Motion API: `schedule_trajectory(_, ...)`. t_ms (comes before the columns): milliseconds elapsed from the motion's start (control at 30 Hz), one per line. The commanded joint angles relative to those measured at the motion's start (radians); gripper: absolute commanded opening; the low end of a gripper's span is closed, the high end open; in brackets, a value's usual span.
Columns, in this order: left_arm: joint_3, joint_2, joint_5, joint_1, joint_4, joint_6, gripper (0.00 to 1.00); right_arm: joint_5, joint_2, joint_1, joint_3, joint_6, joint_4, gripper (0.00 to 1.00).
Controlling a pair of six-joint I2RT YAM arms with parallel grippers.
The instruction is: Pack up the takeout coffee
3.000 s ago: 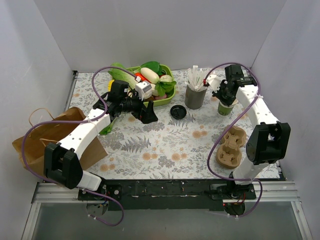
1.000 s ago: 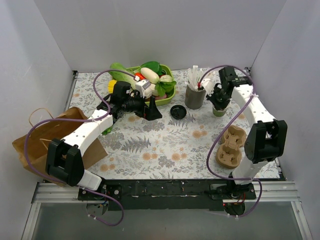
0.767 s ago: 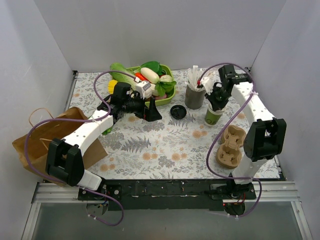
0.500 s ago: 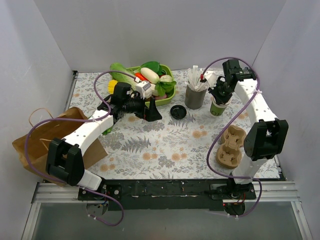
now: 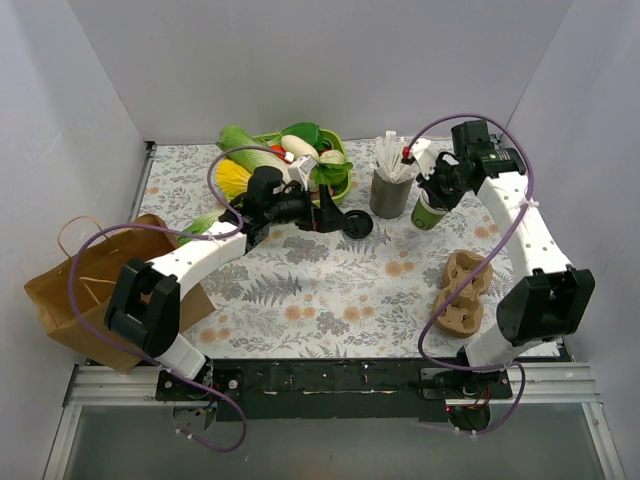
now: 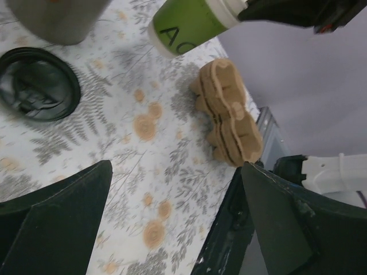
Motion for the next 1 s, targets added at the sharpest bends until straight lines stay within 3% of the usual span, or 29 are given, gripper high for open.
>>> schedule_trajectory(0,-0.019,0.088,-0.024,-0.081,0.359,-0.283,0.98,-0.032,-0.150,-0.003,-0.153,0.008,0.076,0.01)
schedule_trajectory(167,0.014,0.264,-0.059,-0.138,0.568,-0.486,0.98,-0.030,-0.203,-0.001,-0.239,-0.001,0.087,0.01)
schedule_trajectory(333,0.086,0.400,-0.101,-0.170,0.631,-0.603,0.98,-0.049,-0.186,0.005,-0.247,0.008,0.064,0.01)
schedule_trajectory(633,0.263,0.585,-0.113,-0.242,0.663,-0.647,0.98,-0.073,-0.154,0.020,-0.285,0.064,0.096,0.01)
schedule_trajectory(967,0.278,0.622,-0.145,-0.261,0.602,-0.643,0.98,-0.093,-0.155,0.043,-0.287,0.082,0.105,0.01)
